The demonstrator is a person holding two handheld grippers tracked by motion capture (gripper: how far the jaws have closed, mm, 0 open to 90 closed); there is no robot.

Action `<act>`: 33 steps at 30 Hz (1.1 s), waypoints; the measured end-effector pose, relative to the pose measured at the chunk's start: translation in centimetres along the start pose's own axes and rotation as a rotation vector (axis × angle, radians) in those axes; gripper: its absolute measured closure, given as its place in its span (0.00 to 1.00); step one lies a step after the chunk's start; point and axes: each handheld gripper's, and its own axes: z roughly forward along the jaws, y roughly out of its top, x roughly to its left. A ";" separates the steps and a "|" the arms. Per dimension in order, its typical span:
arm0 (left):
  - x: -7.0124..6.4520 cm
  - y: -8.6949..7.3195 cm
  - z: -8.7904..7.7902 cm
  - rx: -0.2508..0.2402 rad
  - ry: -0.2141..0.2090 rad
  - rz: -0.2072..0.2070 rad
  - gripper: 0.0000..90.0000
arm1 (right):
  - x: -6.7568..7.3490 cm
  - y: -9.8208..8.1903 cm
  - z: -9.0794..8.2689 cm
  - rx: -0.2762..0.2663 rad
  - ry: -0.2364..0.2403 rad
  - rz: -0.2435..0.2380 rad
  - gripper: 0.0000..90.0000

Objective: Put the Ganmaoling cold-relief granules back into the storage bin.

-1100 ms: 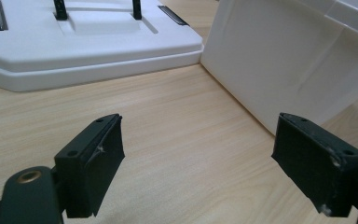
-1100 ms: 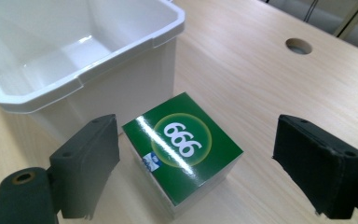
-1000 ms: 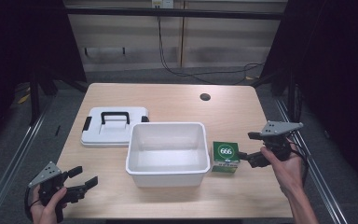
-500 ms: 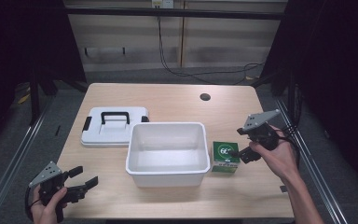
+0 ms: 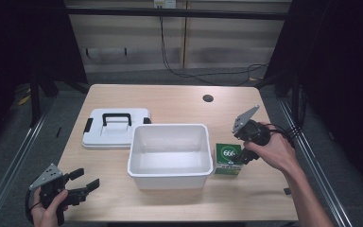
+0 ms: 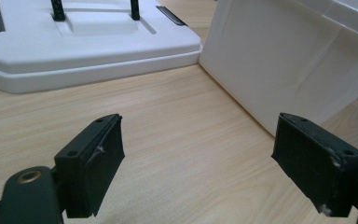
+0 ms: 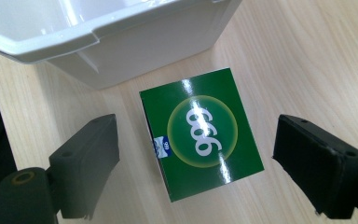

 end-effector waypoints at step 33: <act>0.0 0.0 0.0 0.001 -0.003 0.000 0.18 | -1.4 1.8 3.0 0.166 0.066 -0.100 0.11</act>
